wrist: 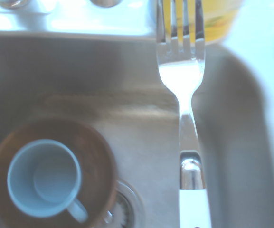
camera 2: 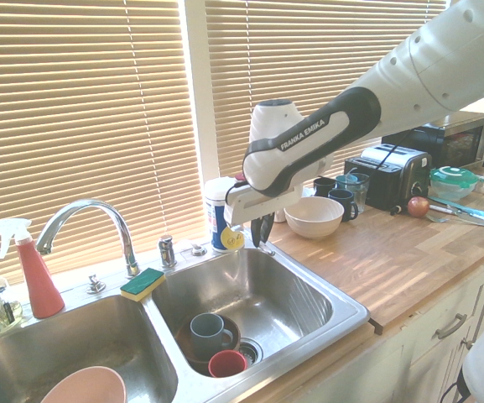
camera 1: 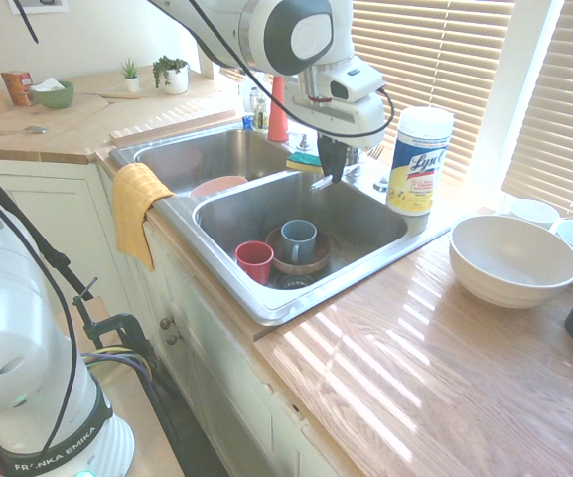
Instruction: Put the fork into the sink
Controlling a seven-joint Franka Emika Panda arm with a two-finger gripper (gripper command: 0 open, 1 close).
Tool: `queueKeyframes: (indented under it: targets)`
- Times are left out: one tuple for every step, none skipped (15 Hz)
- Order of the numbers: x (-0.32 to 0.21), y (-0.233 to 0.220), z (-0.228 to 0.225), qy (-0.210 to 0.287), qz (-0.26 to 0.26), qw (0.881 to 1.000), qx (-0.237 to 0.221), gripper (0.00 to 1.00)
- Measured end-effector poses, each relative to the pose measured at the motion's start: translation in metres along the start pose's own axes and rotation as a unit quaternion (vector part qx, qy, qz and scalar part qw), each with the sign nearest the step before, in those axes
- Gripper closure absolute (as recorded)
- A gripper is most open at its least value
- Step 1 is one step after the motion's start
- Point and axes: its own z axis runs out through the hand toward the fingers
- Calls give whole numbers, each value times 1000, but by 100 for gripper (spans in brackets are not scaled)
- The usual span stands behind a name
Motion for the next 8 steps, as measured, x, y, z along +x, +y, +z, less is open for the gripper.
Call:
queueKeyframes:
  targets:
    - [-1, -2, 26, -1, 16, 1000, -6, 100]
    - [-4, -3, 53, -6, 28, 999, -15, 100]
    - [-8, -4, 76, -12, 37, 999, -22, 100]
    - [-12, -4, 94, -18, 42, 999, -27, 100]
    - [-16, -4, 108, -24, 43, 998, -30, 100]
    - [-18, -3, 118, -27, 43, 998, -32, 100]
    - [-19, -2, 126, -30, 42, 998, -37, 100]
    - [-21, -1, 134, -34, 41, 998, -41, 100]
